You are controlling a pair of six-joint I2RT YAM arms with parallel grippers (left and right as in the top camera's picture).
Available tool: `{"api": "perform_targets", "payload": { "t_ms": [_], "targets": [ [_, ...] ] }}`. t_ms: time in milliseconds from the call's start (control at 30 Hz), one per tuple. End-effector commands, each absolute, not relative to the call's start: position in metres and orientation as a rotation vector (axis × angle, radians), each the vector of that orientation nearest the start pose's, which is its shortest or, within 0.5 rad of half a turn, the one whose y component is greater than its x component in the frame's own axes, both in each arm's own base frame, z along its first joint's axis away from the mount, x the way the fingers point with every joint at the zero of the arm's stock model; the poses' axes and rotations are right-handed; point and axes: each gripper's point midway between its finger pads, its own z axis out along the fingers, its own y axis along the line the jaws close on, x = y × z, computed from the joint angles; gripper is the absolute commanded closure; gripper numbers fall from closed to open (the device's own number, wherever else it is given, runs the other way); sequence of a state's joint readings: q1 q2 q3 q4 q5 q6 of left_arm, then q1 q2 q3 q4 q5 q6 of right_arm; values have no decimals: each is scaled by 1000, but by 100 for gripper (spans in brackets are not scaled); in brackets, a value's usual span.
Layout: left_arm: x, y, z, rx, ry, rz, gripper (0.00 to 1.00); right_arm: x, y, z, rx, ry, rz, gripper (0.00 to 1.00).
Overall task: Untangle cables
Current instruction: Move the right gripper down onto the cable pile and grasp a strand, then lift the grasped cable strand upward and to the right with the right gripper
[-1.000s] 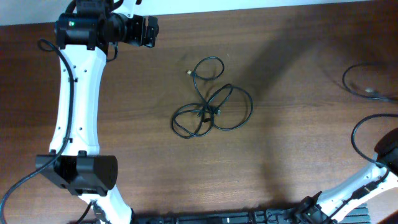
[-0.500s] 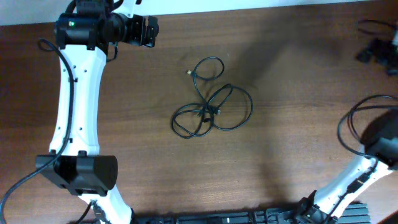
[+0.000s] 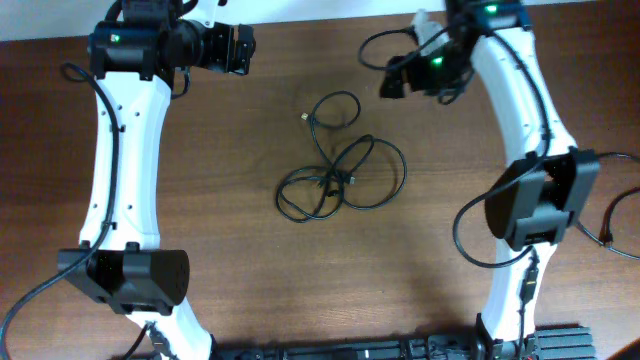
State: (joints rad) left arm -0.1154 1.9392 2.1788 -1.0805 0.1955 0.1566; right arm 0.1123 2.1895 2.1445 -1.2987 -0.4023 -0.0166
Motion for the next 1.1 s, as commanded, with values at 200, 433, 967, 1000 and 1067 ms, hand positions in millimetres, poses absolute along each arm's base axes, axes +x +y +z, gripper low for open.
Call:
{"api": "perform_targets", "payload": {
  "t_ms": [200,433,967,1000,1067],
  "targets": [
    [491,-92,311,411,2330,-226,1,436,158,97,-45,3096,602,3],
    [490,-92,311,412,2330,-226,1,390,183,55,13,3267,586,43],
    [491,-92,311,411,2330,-226,1,447,118,311,31,2545,299,96],
    [491,-92,311,411,2330,-226,1,447,111,344,43,2448,275,96],
    [491,-92,311,411,2330,-226,1,442,101,411,60,2248,266,96]
  ]
}}
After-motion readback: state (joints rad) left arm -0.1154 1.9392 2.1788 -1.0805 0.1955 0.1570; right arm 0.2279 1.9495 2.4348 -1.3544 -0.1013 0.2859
